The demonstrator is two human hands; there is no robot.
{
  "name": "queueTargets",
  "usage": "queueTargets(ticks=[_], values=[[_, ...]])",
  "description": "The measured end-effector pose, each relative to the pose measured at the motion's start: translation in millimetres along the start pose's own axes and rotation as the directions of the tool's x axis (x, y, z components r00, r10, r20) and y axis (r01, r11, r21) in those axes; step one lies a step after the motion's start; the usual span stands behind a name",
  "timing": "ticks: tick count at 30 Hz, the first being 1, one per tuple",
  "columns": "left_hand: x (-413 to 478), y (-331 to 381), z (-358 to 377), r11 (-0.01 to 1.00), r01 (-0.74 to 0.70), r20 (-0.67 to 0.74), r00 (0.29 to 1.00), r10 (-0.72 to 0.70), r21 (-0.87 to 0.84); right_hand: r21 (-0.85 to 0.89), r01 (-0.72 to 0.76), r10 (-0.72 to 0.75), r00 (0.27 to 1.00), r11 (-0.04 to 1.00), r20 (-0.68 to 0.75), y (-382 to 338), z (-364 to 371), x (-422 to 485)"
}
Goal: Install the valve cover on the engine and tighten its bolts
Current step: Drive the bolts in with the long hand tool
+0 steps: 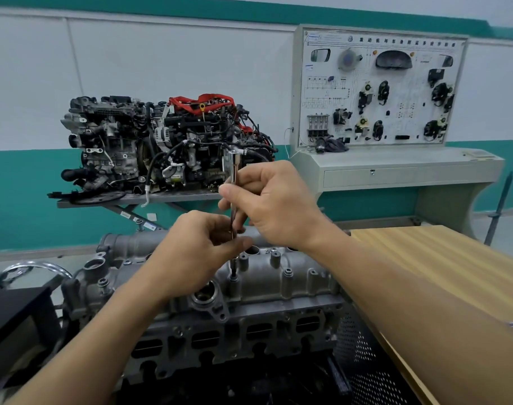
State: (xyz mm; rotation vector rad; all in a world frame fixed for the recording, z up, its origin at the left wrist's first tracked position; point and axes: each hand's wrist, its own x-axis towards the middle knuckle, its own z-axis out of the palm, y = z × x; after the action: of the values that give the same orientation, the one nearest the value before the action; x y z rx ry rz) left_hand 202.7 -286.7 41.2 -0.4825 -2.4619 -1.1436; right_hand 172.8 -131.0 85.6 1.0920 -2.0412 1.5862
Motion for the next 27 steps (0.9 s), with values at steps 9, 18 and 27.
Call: queueTargets(ticks=[9, 18, 27], values=[[-4.2, -2.9, -5.5, 0.994, 0.045, 0.136, 0.989, -0.058, 0.095, -0.058, 0.014, -0.022, 0.990, 0.998, -0.143, 7.9, 7.9, 0.2], [-15.2, -0.7, -5.9, 0.998, -0.065, 0.090, 0.994, 0.065, -0.011, -0.064, 0.082, -0.085, 0.996, 0.995, -0.040, -8.3, 7.8, -3.7], [-17.9, -3.1, -16.8, 0.996, 0.031, -0.071, 0.997, -0.037, -0.078, -0.014, 0.002, -0.001, 0.998, 1.000, 0.058, -16.2, 5.2, 11.8]])
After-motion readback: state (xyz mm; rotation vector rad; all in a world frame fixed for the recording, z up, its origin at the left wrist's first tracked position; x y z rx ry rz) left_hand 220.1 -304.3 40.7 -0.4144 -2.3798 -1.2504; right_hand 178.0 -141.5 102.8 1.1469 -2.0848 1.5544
